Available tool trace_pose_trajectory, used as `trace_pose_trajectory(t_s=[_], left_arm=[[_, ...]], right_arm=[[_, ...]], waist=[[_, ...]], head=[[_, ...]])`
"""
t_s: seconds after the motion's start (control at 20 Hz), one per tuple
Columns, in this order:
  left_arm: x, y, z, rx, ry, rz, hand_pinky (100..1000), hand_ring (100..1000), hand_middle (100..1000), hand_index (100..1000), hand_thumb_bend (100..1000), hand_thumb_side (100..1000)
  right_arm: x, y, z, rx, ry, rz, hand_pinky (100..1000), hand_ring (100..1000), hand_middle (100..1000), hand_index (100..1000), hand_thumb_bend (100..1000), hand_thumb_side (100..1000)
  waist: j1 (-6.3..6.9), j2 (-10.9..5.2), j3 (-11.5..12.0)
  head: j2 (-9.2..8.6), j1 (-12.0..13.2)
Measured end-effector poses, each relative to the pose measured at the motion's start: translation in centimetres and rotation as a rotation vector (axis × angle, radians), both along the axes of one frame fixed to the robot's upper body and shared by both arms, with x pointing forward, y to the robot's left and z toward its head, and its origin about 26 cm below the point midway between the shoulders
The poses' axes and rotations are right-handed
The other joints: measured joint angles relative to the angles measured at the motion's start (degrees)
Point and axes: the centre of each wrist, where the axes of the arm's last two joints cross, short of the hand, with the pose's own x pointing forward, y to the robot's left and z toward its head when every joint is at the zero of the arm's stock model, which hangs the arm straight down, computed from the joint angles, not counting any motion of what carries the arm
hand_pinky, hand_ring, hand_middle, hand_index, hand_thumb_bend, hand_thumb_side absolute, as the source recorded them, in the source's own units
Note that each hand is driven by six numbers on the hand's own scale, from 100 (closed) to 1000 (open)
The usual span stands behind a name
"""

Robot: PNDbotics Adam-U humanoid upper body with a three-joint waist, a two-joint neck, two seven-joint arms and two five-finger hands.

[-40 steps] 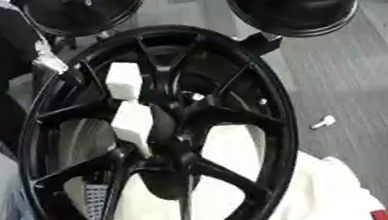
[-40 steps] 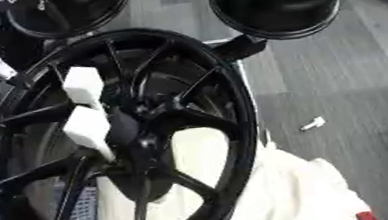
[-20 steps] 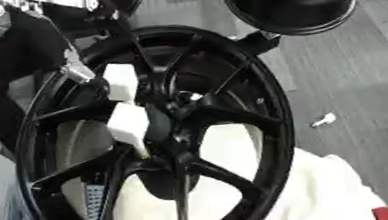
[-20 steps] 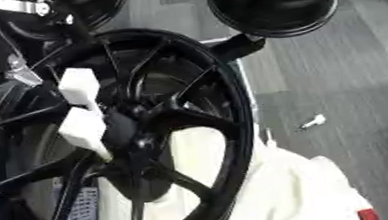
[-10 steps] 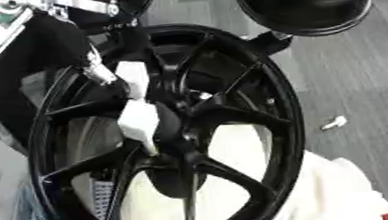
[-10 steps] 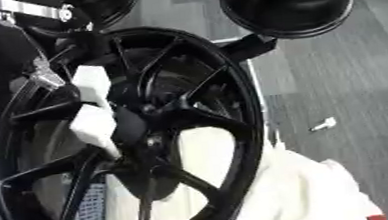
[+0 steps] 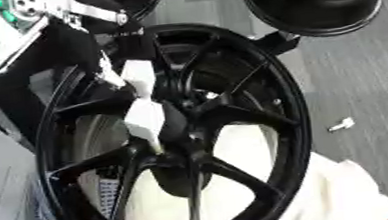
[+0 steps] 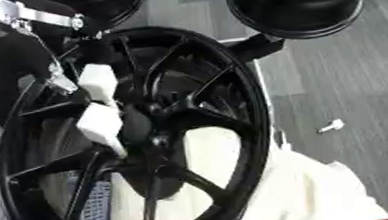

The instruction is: Pull the pin out of the wheel hub.

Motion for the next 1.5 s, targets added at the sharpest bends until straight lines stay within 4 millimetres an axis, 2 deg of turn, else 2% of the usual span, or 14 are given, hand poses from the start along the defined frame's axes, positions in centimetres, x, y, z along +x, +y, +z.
trace_pose_trajectory(t_s=[0.35,0.5,0.8,0.85,0.95,1.05,1.2,1.25,1.35,1.45,1.5], left_arm=[[-0.2,-0.3,-0.2,0.002,-0.002,-0.033,791,730,637,805,617,380],[-0.4,-0.4,-0.2,0.006,-0.011,-0.044,772,698,584,782,603,362],[-0.8,-0.9,-0.2,0.022,-0.027,-0.065,759,680,557,745,589,341],[-0.8,-1.0,-0.2,0.023,-0.028,-0.067,759,681,561,744,591,338],[-0.9,-1.1,-0.2,0.028,-0.033,-0.071,778,726,651,795,618,354],[-1.0,-1.2,-0.2,0.041,-0.045,-0.072,789,743,687,827,629,351],[-1.0,-1.2,-0.2,0.07,-0.074,-0.068,790,749,700,833,594,320],[-0.9,-1.1,-0.7,0.093,-0.075,-0.057,790,748,699,831,584,310],[-0.6,-0.9,-1.1,0.12,-0.084,-0.037,787,745,693,824,523,286],[-0.5,-0.9,-1.2,0.13,-0.087,-0.027,785,742,690,824,523,328],[-0.4,-0.9,-1.3,0.13,-0.087,-0.024,784,741,686,820,542,315]], right_arm=[[0.4,-0.6,0.2,0.047,-0.033,-0.028,882,825,750,802,100,593],[0.6,-1.0,0.3,0.075,-0.055,-0.045,882,825,748,801,100,595],[1.0,-1.4,0.3,0.105,-0.078,-0.067,882,824,747,800,100,603],[1.0,-1.4,0.3,0.107,-0.079,-0.069,882,824,746,800,100,604],[1.1,-1.5,0.3,0.11,-0.082,-0.073,882,823,746,800,100,606],[1.1,-1.5,0.3,0.114,-0.085,-0.077,881,823,745,800,100,611],[1.2,-1.6,0.2,0.117,-0.086,-0.081,881,823,745,800,100,612],[1.2,-1.6,0.2,0.118,-0.086,-0.082,881,823,745,800,100,612],[1.3,-1.7,0.2,0.121,-0.088,-0.083,881,822,745,800,100,614],[1.3,-1.7,0.2,0.124,-0.09,-0.085,881,822,744,799,100,617],[1.3,-1.8,0.2,0.126,-0.091,-0.088,881,822,744,799,100,615]], waist=[[0.01,-0.01,0.0],[0.02,-0.06,-0.1],[0.05,-0.17,-0.1],[0.06,-0.18,-0.1],[0.12,-0.18,-0.1],[0.19,-0.21,-0.1],[0.21,-0.34,-0.1],[0.21,-0.28,-0.1],[0.16,-0.16,-0.1],[0.14,-0.16,-0.1],[0.15,-0.16,-0.1]], head=[[0.0,-0.5],[0.0,-0.7],[0.0,-0.7],[0.0,-0.7],[0.0,-0.7],[0.0,-0.7],[0.0,-0.7],[0.01,-0.7],[0.01,-0.7],[0.01,-0.6],[0.01,-0.6]])
